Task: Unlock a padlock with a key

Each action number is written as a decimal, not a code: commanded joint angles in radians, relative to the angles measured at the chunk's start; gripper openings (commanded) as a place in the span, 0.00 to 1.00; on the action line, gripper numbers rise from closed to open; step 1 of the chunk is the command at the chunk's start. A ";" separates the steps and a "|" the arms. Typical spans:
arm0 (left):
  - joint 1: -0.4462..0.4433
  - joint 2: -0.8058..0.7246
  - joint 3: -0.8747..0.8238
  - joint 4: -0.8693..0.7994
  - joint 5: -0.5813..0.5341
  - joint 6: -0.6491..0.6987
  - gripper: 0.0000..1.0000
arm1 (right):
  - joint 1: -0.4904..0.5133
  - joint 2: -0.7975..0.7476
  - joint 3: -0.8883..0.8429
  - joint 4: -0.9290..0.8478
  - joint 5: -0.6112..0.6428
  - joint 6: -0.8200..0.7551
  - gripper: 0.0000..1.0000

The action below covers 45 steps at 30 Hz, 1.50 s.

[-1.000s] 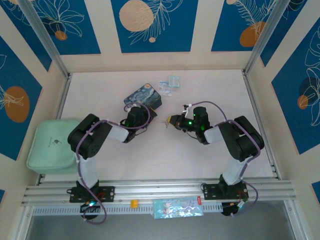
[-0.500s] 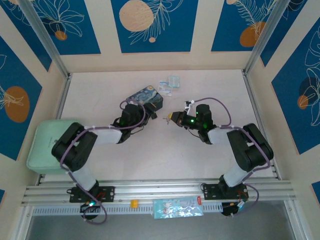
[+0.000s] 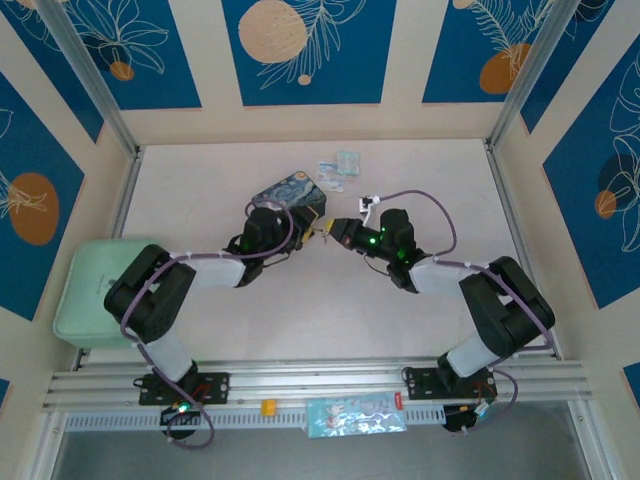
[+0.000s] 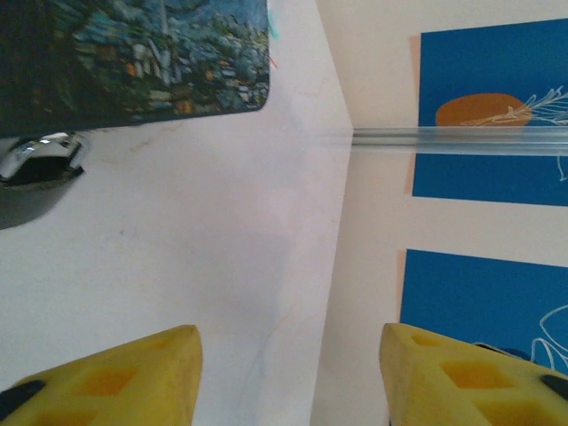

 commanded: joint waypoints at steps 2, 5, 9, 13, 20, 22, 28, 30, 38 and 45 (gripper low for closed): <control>-0.011 0.017 0.022 0.089 0.026 -0.029 0.42 | 0.014 0.051 0.032 0.076 0.034 0.019 0.00; -0.013 0.025 0.015 0.114 0.031 -0.042 0.31 | 0.020 0.077 0.035 0.112 0.030 0.035 0.00; -0.014 0.028 0.012 0.127 0.035 -0.041 0.14 | 0.026 0.088 0.038 0.117 0.038 0.036 0.00; -0.013 0.028 0.009 0.121 0.032 -0.029 0.00 | 0.025 0.081 0.032 0.115 0.034 0.030 0.00; 0.002 0.046 0.027 0.159 0.097 0.041 0.00 | -0.015 0.043 0.021 0.098 -0.067 -0.032 0.41; 0.018 0.049 0.047 0.157 0.156 0.103 0.00 | -0.049 0.042 0.025 0.097 -0.144 -0.043 0.50; 0.037 0.059 0.092 0.122 0.302 0.203 0.00 | -0.105 0.090 0.055 0.159 -0.350 -0.038 0.49; 0.037 0.059 0.088 0.128 0.312 0.208 0.00 | -0.108 0.112 0.068 0.181 -0.394 -0.025 0.46; 0.041 0.046 0.057 0.173 0.273 0.199 0.00 | -0.102 0.162 0.036 0.304 -0.431 0.049 0.44; 0.045 0.047 0.058 0.202 0.250 0.183 0.00 | -0.095 0.156 0.020 0.296 -0.425 0.051 0.44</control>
